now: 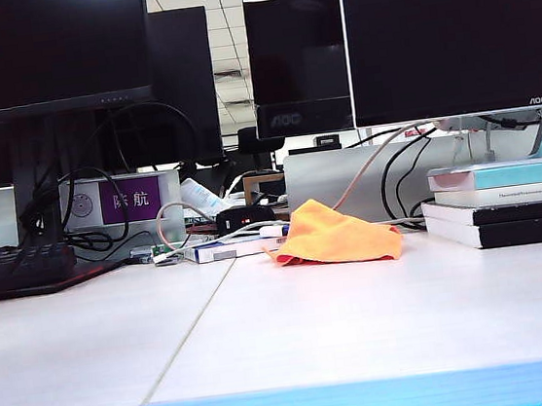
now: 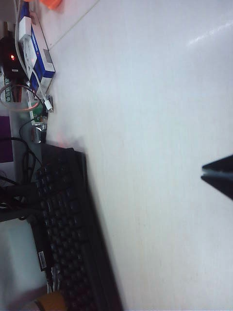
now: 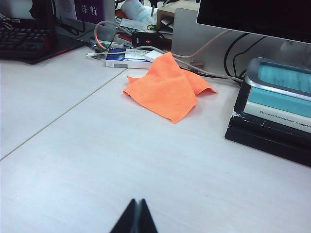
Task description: Wipe the table from back to front using the rag.
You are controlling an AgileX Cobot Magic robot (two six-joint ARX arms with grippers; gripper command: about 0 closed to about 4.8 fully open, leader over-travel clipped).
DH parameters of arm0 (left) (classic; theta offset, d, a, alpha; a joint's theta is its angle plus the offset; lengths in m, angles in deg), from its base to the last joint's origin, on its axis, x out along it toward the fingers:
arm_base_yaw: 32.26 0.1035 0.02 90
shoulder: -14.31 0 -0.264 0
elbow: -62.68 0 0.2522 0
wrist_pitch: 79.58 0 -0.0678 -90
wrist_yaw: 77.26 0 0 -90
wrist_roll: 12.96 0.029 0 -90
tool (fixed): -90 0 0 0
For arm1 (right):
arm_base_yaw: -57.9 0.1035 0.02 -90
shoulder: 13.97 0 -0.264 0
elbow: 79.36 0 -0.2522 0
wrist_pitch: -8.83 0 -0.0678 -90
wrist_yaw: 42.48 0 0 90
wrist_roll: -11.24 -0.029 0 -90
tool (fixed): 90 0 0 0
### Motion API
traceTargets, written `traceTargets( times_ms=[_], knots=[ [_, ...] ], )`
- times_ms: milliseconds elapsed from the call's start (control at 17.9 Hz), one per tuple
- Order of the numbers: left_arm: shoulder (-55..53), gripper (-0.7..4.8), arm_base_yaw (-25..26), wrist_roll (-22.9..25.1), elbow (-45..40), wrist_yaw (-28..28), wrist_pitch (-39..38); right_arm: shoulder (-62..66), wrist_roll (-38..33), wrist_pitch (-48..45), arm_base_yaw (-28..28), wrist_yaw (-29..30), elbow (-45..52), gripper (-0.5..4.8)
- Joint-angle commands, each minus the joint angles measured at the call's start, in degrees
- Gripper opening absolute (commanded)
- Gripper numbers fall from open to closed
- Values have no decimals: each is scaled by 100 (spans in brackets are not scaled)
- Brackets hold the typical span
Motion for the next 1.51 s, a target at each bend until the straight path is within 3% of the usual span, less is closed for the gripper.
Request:
traceTargets(
  times_ms=[56, 391, 503, 671, 783, 895, 1510],
  knots=[
    [11, -2, 9, 39, -13, 31, -98, -2, -22, -77, 4, -2, -13, 4],
    [11, -2, 9, 39, -13, 31, -98, -2, -17, -192, 2, -39, 63, 3],
    [11, -2, 9, 39, -13, 31, -98, -2, -15, -835, -205, -509, 409, 4],
    [11, -2, 9, 39, -13, 33, -98, -2, -20, -2164, -1252, -345, 1276, 4],
    [11, -2, 9, 39, -13, 33, -96, -4, -28, -2223, -1950, -195, 1674, 4],
    [11, -2, 9, 39, -13, 35, -98, -4, -400, -2221, -2227, -195, 1897, 4],
    [11, -2, 9, 39, -13, 37, -96, -7, -603, -2142, -2282, -42, 2212, 4]
  ],
)
